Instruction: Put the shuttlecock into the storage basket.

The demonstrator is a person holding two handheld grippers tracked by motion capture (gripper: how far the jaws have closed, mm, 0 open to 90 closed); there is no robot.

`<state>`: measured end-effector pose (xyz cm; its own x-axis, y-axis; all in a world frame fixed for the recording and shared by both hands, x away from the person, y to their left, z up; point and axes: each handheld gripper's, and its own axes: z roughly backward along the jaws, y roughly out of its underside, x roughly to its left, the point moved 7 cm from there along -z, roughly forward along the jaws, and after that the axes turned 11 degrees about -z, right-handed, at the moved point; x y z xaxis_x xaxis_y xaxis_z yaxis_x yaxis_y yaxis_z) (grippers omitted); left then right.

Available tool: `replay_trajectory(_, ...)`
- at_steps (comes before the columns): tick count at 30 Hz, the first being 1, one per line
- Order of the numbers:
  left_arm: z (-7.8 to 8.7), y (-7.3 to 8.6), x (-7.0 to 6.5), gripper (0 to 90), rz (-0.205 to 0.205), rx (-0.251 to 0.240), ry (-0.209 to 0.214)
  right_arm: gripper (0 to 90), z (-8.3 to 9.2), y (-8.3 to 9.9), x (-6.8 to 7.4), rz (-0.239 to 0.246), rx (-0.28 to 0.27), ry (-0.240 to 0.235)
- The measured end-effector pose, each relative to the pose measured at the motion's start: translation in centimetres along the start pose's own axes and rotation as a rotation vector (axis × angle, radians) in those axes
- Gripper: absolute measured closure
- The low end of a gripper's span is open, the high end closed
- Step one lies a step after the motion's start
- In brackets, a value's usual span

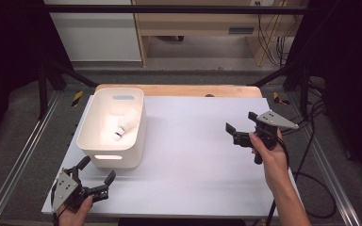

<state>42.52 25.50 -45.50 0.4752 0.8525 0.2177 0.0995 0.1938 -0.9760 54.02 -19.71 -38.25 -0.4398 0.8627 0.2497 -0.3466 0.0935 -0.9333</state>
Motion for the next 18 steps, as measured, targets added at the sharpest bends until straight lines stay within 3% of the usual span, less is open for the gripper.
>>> replay_trajectory(18, 0.1, 0.0, 0.2, 0.7, 0.003, 0.0, 0.0, 3.0, 2.3, 2.0, -1.2, 0.021, -0.068, 0.017)
